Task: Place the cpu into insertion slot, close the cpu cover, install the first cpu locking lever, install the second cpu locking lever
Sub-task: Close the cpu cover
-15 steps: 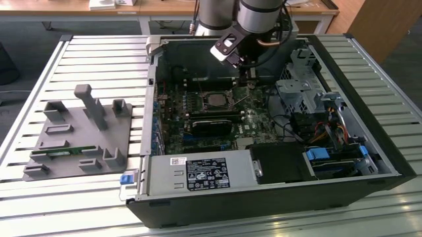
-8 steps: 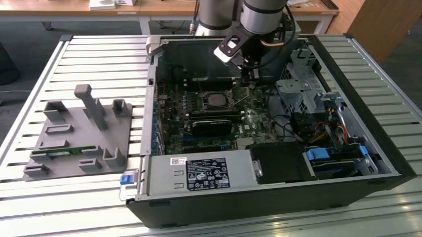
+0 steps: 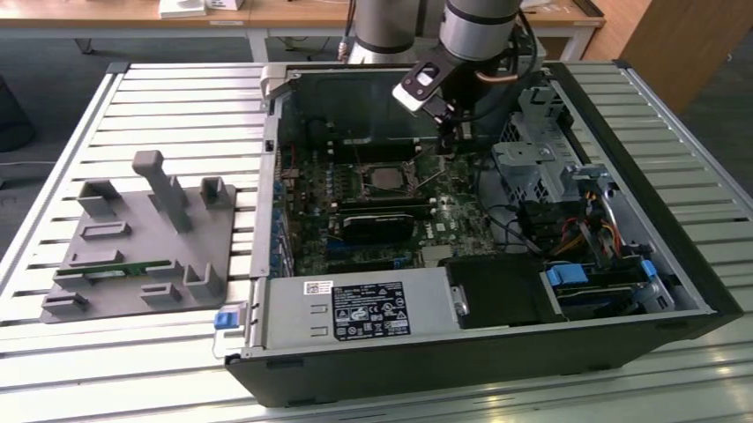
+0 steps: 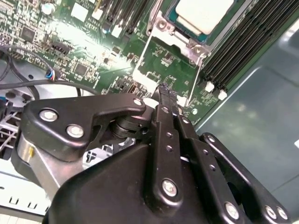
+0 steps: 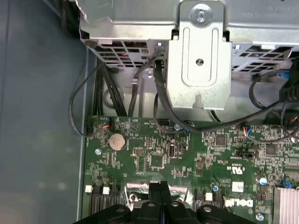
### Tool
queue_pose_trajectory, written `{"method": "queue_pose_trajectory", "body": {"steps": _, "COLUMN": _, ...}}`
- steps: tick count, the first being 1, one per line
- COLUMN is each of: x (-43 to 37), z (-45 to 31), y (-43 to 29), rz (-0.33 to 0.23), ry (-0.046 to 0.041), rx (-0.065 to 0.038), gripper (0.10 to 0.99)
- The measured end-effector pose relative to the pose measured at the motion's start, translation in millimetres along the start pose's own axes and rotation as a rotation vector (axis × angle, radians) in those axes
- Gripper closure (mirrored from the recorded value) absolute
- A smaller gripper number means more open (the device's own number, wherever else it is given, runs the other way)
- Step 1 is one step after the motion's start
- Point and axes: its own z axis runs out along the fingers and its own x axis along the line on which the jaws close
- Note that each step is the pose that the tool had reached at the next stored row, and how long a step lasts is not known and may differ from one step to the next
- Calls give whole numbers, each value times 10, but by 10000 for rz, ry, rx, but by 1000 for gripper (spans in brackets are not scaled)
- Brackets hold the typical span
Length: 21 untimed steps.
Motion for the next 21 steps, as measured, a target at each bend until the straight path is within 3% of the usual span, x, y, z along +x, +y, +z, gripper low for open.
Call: {"method": "queue_pose_trajectory", "body": {"steps": 21, "x": 3, "z": 9, "y": 200, "rz": 0, "ry": 1, "rx": 0, "gripper": 980}}
